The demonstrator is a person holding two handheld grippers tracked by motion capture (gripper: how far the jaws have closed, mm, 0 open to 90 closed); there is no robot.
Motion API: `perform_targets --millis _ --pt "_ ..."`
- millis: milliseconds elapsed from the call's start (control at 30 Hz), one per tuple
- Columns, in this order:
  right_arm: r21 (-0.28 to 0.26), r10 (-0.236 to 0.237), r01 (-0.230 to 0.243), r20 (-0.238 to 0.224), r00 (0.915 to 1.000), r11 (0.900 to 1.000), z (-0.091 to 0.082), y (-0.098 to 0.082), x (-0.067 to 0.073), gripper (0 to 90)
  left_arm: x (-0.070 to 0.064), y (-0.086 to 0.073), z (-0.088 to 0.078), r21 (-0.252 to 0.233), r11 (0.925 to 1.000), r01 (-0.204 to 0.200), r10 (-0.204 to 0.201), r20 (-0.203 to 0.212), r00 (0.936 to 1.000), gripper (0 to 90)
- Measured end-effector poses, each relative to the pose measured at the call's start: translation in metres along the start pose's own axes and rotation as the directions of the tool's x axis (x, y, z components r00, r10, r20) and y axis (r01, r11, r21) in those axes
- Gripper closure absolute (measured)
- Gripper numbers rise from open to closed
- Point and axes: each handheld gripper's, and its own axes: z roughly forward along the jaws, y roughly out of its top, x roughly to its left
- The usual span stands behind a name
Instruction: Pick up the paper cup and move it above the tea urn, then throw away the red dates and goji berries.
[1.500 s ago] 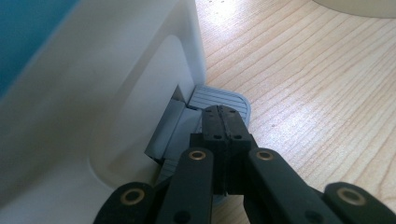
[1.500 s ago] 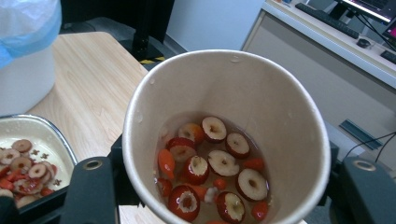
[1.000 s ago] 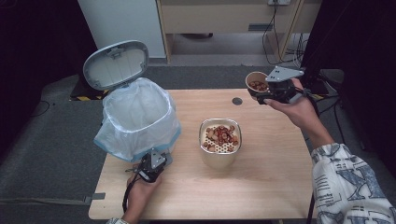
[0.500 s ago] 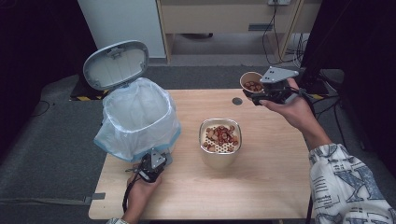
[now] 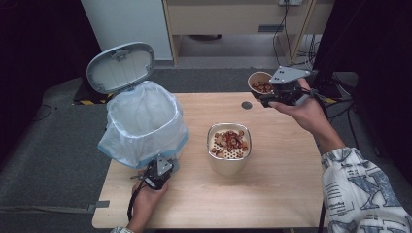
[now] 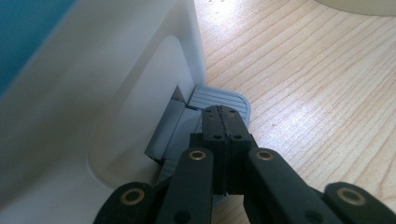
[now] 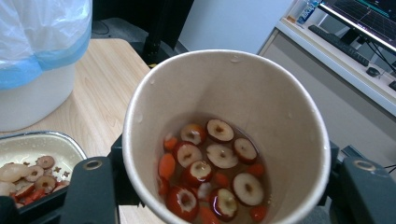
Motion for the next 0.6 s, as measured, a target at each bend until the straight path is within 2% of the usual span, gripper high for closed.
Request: perform_targets --millis 333,533,600 --pt "0.0 0.005 -0.005 0.005 1.0 1.0 -0.0017 -0.001 -0.0025 35.0 0.0 -0.0001 0.0 0.0 1.0 0.0 0.0 0.0 1.0 89.3" --pt "-0.008 -0.023 0.023 -0.02 0.9995 1.0 0.0019 0.0049 0.0053 35.0 0.0001 -0.0001 0.0 -0.001 1.0 0.001 -0.001 0.0 1.0 89.4" --pt "-0.009 -0.012 0.012 -0.009 0.9999 1.0 0.0022 0.0056 0.0037 35.0 0.0 -0.0001 0.0 -0.001 1.0 0.001 -0.001 0.0 1.0 89.4"
